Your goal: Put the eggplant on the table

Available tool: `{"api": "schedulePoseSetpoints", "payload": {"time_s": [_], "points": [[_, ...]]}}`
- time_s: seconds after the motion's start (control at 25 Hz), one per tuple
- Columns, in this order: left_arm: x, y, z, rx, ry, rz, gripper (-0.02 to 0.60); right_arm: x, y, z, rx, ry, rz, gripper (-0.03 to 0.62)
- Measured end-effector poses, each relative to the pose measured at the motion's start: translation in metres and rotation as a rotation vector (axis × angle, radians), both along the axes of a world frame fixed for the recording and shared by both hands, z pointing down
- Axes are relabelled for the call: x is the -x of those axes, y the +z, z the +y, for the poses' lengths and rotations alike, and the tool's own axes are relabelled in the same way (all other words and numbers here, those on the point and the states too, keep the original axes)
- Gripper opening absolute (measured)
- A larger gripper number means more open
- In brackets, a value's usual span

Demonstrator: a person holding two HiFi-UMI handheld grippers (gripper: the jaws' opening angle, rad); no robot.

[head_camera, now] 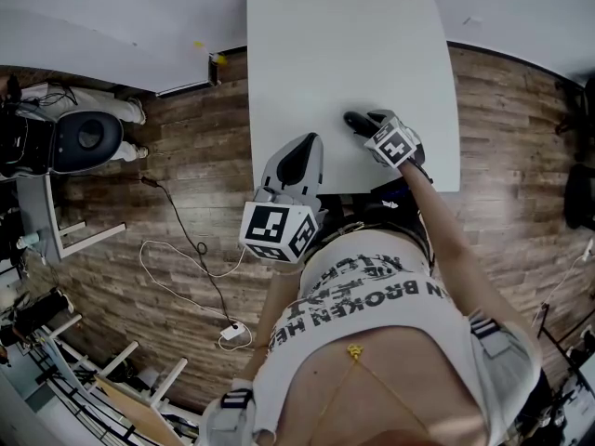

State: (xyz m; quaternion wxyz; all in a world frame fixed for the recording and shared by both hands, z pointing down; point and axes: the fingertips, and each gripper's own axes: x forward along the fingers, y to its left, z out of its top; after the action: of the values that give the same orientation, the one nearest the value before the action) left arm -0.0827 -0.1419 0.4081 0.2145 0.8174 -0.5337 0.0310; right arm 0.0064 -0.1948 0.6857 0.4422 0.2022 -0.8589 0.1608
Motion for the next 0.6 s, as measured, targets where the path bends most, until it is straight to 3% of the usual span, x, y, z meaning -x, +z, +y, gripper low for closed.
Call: {"api": "schedulePoseSetpoints", "payload": {"time_s": [0.6], "points": [[0.003, -0.004, 0.009, -0.009, 0.004, 0.007, -0.002, 0.008, -0.022, 0.007, 0.014, -0.012, -0.061, 0.25]]}}
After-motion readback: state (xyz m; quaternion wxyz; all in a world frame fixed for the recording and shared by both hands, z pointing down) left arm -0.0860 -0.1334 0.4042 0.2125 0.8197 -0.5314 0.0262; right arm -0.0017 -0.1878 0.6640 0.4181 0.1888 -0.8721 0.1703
